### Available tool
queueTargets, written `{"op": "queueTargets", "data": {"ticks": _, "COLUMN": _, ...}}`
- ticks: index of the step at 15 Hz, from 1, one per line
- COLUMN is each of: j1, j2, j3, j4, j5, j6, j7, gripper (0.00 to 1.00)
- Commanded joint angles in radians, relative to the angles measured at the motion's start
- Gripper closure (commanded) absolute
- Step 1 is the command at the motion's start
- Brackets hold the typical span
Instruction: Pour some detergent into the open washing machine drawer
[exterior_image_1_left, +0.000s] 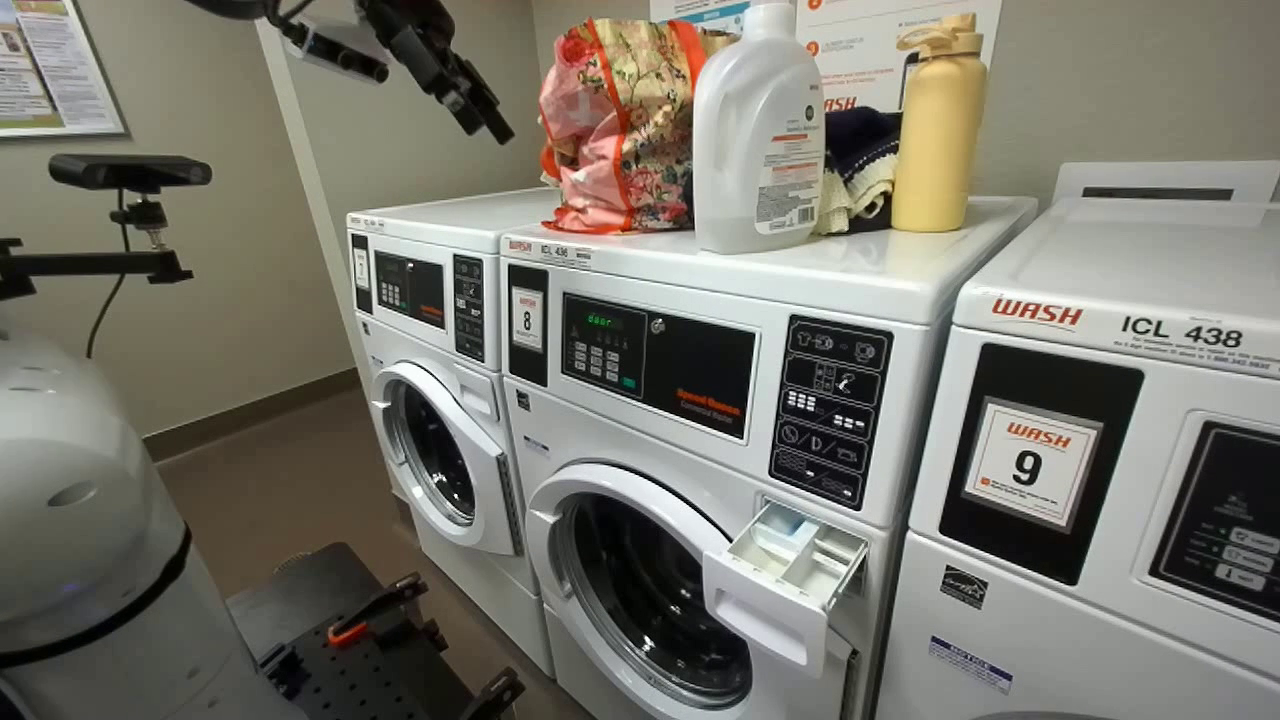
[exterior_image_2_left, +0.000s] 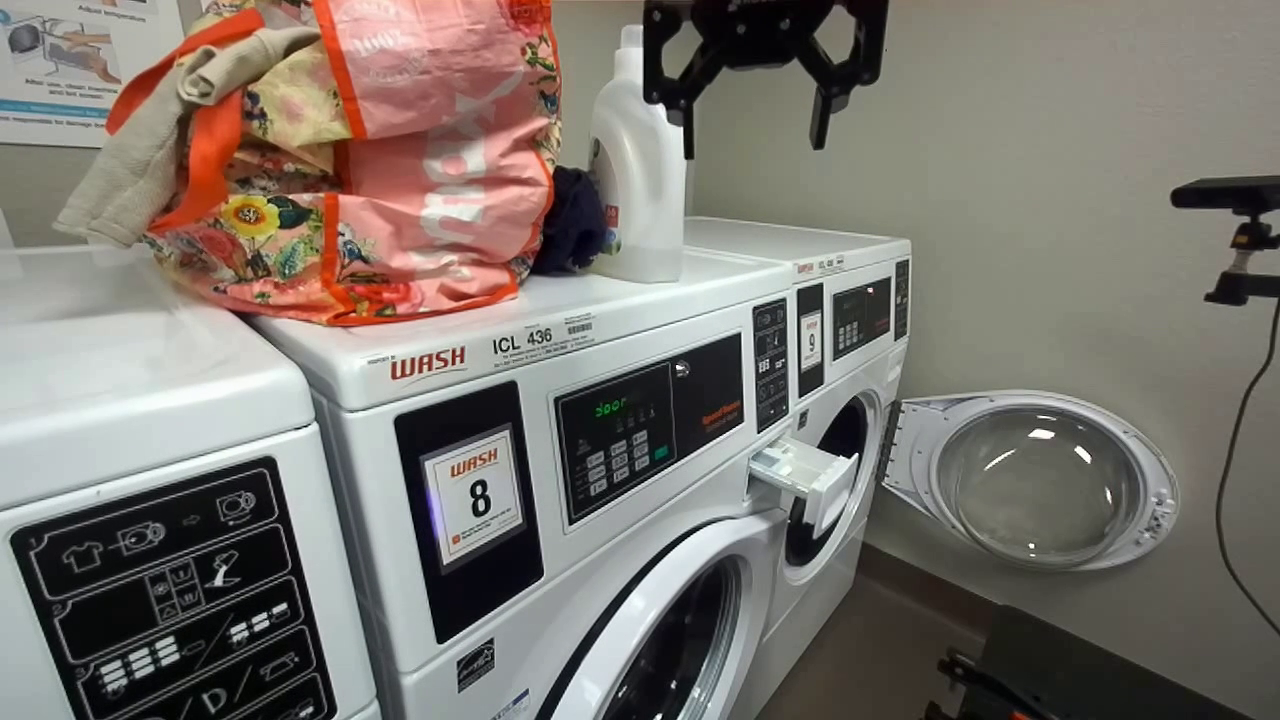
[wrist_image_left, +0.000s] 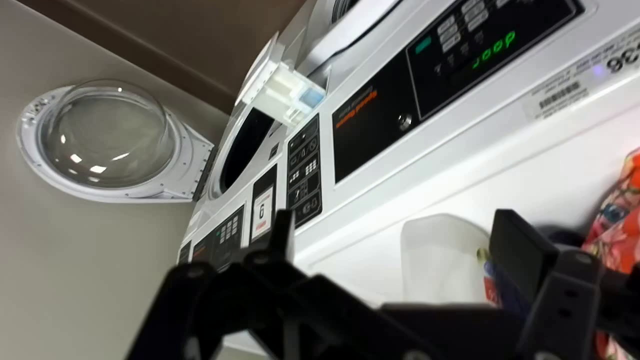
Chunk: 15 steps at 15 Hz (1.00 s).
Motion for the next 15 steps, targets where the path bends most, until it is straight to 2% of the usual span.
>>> {"op": "queueTargets", "data": {"ticks": 1, "j1": -0.033, "j2": 0.093, "j3": 0.037, "j4": 0.099, "j5": -0.165, "j6": -0.079, "j7": 0.152, "gripper": 0.0}}
{"op": "queueTargets", "data": {"ticks": 3, "j1": -0.019, "j2": 0.141, "j3": 0.037, "j4": 0.132, "j5": -0.265, "j6": -0.124, "j7": 0.194, "gripper": 0.0}}
{"op": "queueTargets", "data": {"ticks": 4, "j1": 0.029, "j2": 0.146, "j3": 0.019, "j4": 0.128, "j5": -0.259, "j6": -0.117, "j7": 0.151, "gripper": 0.0}}
{"op": "queueTargets", "data": {"ticks": 5, "j1": 0.045, "j2": 0.113, "j3": -0.02, "j4": 0.085, "j5": -0.249, "j6": -0.082, "j7": 0.162, "gripper": 0.0}}
{"op": "queueTargets", "data": {"ticks": 7, "j1": 0.062, "j2": 0.143, "j3": -0.02, "j4": 0.102, "j5": -0.261, "j6": -0.089, "j7": 0.16, "gripper": 0.0}}
{"op": "queueTargets", "data": {"ticks": 11, "j1": 0.068, "j2": 0.166, "j3": -0.021, "j4": 0.117, "j5": -0.269, "j6": -0.097, "j7": 0.173, "gripper": 0.0}}
{"op": "queueTargets", "data": {"ticks": 15, "j1": 0.062, "j2": 0.244, "j3": -0.039, "j4": 0.157, "j5": -0.373, "j6": -0.101, "j7": 0.238, "gripper": 0.0}}
